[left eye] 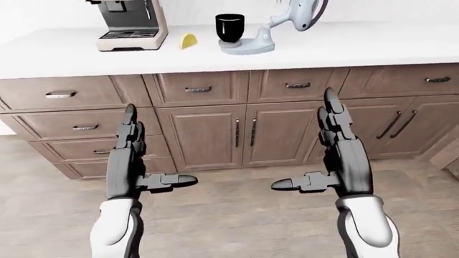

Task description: Place the cheese in the stand mixer bowl.

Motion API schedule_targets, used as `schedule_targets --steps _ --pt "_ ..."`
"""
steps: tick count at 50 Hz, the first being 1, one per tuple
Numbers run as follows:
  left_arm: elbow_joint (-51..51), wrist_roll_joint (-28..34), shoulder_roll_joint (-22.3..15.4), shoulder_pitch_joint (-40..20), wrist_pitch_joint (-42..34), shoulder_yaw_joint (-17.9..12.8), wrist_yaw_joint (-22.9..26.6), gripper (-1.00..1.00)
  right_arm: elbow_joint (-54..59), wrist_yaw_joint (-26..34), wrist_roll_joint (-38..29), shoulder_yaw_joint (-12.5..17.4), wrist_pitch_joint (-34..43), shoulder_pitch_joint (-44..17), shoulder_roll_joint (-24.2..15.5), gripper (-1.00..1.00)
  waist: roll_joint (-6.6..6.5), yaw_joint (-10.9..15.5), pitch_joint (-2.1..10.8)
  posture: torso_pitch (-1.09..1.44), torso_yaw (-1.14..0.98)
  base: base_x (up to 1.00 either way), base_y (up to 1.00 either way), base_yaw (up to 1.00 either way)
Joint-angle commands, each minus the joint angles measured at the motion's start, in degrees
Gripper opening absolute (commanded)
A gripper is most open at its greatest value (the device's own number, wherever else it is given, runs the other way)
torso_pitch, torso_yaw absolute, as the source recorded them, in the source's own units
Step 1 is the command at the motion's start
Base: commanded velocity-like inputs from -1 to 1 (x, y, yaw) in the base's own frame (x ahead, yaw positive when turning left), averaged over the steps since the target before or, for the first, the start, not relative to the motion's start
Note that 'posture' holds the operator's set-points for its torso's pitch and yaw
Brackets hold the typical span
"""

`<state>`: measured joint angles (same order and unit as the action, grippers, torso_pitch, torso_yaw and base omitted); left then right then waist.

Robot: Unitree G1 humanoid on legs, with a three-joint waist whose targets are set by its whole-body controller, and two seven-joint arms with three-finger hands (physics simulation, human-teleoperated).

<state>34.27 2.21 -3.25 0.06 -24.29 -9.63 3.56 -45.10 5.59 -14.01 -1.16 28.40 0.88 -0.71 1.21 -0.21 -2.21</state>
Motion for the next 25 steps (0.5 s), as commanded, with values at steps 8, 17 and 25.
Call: schedule_targets --steps 8,17,25 --pt "2.5 0.0 0.1 -0.5 1.8 0.3 0.1 1.0 -1.8 -0.4 -0.3 0.0 -1.4 -0.6 -0.1 1.0 1.37 -0.5 1.43 0.0 0.0 0.0 0.26 0.0" --pt "2.0 0.2 0.1 -0.5 2.1 0.4 0.0 1.0 -1.6 -0.4 -0.3 0.1 -1.6 -0.6 -0.1 1.0 -3.69 -0.7 0.42 0.0 0.0 0.0 0.08 0.0" --pt "1.9 0.1 0.1 -0.6 2.2 0.3 0.1 1.0 -1.9 -0.4 -0.3 0.1 -1.7 -0.5 -0.1 1.0 0.79 0.5 0.37 0.0 0.0 0.1 0.0 0.0"
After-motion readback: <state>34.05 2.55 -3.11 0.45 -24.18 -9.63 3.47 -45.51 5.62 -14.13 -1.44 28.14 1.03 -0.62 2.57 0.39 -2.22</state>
